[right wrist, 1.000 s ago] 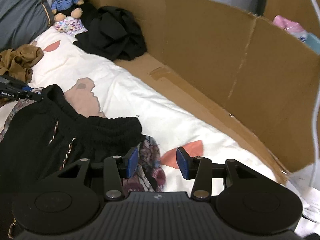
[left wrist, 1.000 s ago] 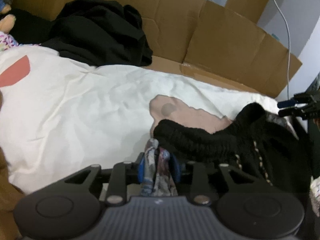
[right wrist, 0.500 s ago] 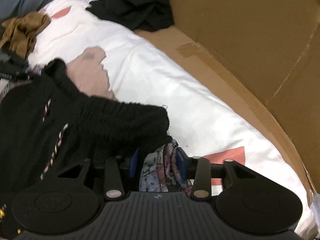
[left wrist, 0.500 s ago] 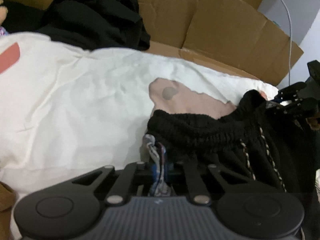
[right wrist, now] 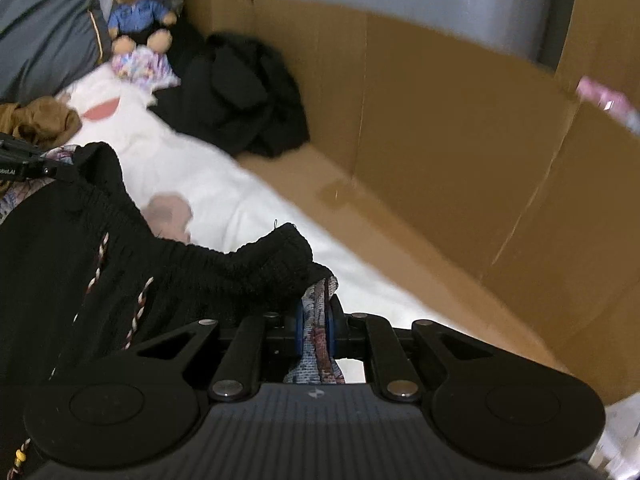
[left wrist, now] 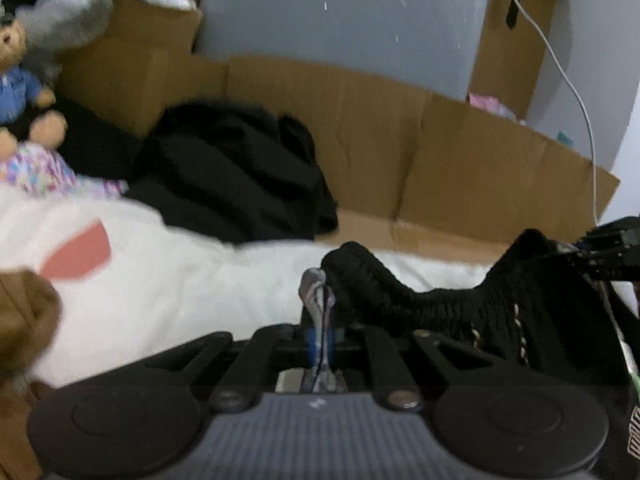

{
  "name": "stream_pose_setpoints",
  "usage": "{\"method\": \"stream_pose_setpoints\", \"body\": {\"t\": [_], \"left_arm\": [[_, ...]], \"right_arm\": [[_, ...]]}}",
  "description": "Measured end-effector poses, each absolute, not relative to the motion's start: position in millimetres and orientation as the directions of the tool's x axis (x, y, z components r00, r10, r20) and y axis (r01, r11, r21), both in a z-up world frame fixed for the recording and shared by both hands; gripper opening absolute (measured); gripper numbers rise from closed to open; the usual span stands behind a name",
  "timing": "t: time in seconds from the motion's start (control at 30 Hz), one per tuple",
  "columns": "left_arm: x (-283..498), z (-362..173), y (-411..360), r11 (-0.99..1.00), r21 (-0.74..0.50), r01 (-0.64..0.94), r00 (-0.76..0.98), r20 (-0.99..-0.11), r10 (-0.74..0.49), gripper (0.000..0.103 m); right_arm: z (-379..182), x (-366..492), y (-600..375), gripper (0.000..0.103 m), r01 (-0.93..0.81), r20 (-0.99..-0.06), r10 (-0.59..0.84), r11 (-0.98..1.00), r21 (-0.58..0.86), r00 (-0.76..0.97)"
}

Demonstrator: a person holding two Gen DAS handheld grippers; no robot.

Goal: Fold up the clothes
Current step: 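Open both grippers and release the waistband onto the sheet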

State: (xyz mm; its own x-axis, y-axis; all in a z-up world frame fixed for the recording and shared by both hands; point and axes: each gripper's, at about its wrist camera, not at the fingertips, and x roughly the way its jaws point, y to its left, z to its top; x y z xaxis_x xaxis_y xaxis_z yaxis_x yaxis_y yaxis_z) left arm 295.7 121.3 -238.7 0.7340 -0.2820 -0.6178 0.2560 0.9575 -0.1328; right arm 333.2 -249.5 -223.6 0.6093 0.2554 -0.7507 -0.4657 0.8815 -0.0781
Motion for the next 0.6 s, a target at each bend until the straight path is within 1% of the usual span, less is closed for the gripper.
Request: {"method": "stream_pose_setpoints", "body": {"t": [0.13, 0.27, 0.3, 0.37, 0.4, 0.43, 0.47, 0.5, 0.53, 0.6], "left_arm": [[311.1, -251.4, 116.6, 0.958, -0.108, 0.266, 0.714, -0.645, -0.271, 0.005], [322.3, -269.1, 112.3, 0.960, -0.095, 0.262, 0.696, -0.670, -0.257, 0.006], [327.3, -277.0, 111.6, 0.963, -0.106, 0.249, 0.671, -0.698, -0.250, 0.007], [337.1, -291.9, 110.6, 0.968, -0.130, 0.214, 0.612, -0.755, -0.236, 0.019], [339.1, -296.9, 109.6, 0.975, -0.119, 0.188, 0.594, -0.777, -0.209, 0.027], [336.2, -298.7, 109.9, 0.980, -0.099, 0.174, 0.602, -0.776, -0.185, 0.043], [333.6, -298.6, 110.3, 0.981, -0.089, 0.170, 0.614, -0.770, -0.176, 0.052], [330.0, -298.6, 112.6, 0.981, -0.093, 0.168, 0.622, -0.763, -0.178, 0.062], [327.1, -299.2, 116.0, 0.980, -0.109, 0.165, 0.619, -0.762, -0.189, 0.062], [322.8, -299.6, 120.1, 0.980, -0.127, 0.156, 0.614, -0.765, -0.196, 0.062]], "right_arm": [[-223.3, 341.3, -244.5, 0.011, -0.446, -0.725, 0.228, 0.887, -0.121, 0.650], [-237.5, 346.9, -239.7, 0.011, -0.441, -0.738, 0.194, 0.884, -0.154, 0.646], [-241.6, 349.4, -239.6, 0.011, -0.437, -0.743, 0.187, 0.886, -0.154, 0.642], [-250.8, 355.1, -239.7, 0.013, -0.425, -0.763, 0.179, 0.895, -0.136, 0.621], [-255.8, 358.0, -239.9, 0.015, -0.418, -0.778, 0.179, 0.901, -0.116, 0.602], [-258.8, 357.9, -239.2, 0.026, -0.406, -0.783, 0.164, 0.906, -0.122, 0.600], [-261.7, 357.4, -238.4, 0.032, -0.394, -0.786, 0.147, 0.910, -0.130, 0.600], [-264.5, 357.0, -237.6, 0.047, -0.382, -0.790, 0.130, 0.914, -0.139, 0.600], [-264.3, 354.5, -238.7, 0.062, -0.375, -0.781, 0.127, 0.916, -0.145, 0.612], [-262.9, 351.0, -241.9, 0.074, -0.365, -0.769, 0.125, 0.919, -0.148, 0.627]]}}
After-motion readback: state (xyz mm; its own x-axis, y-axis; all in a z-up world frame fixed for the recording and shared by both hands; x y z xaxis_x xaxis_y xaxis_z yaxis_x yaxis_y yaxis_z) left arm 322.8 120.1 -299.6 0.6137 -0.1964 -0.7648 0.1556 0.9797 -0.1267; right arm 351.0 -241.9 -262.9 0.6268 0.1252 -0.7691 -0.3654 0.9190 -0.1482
